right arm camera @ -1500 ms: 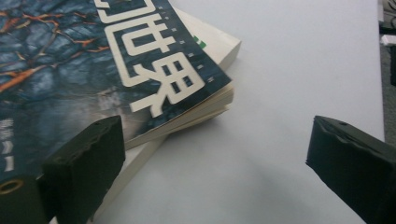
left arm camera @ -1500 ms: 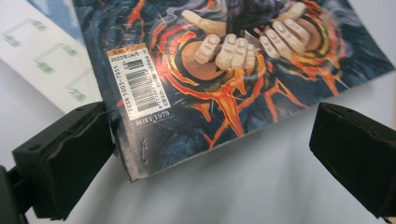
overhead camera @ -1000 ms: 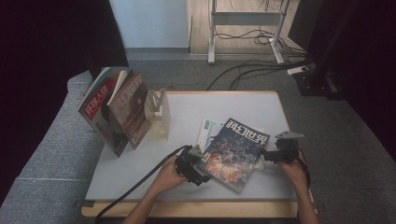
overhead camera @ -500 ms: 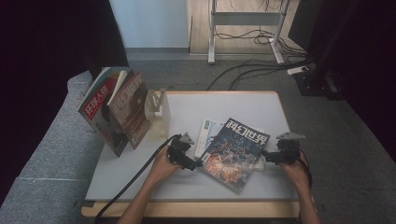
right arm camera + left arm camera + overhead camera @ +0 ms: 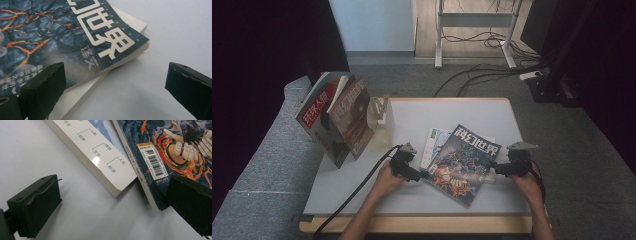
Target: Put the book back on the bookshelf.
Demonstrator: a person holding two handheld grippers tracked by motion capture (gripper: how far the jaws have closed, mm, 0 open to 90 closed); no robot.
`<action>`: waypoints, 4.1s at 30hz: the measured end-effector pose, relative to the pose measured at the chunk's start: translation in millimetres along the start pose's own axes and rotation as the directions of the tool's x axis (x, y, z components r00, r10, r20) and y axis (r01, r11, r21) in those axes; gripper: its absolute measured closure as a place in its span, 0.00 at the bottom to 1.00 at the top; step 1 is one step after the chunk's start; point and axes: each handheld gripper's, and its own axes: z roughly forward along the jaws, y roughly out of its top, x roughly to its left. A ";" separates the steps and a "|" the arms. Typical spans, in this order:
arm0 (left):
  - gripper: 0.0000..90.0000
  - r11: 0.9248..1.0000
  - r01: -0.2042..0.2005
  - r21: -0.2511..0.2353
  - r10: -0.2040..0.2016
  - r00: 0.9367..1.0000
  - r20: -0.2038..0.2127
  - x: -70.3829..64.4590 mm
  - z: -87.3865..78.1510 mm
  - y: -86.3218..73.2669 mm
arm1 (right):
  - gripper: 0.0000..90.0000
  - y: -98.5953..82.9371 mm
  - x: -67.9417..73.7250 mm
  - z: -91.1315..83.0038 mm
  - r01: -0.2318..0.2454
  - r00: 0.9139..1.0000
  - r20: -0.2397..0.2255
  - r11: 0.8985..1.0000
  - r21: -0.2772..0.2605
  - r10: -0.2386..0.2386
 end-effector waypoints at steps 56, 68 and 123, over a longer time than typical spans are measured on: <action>0.00 0.999 -0.037 0.000 0.037 0.998 -0.059 -6.8 2.6 -4.8 | 0.43 34.3 0.7 7.0 -0.095 0.988 -0.132 0.992 -0.080 0.084; 0.00 1.000 -0.029 -0.008 0.029 0.998 -0.053 -6.3 2.2 -5.6 | 0.81 48.6 2.8 -10.1 -0.060 0.992 -0.113 0.993 -0.097 0.049; 0.50 0.989 -0.140 -0.048 0.147 0.971 0.189 1.5 9.9 51.2 | 0.85 104.6 49.5 -59.2 0.103 0.969 -0.195 0.964 -0.247 -0.154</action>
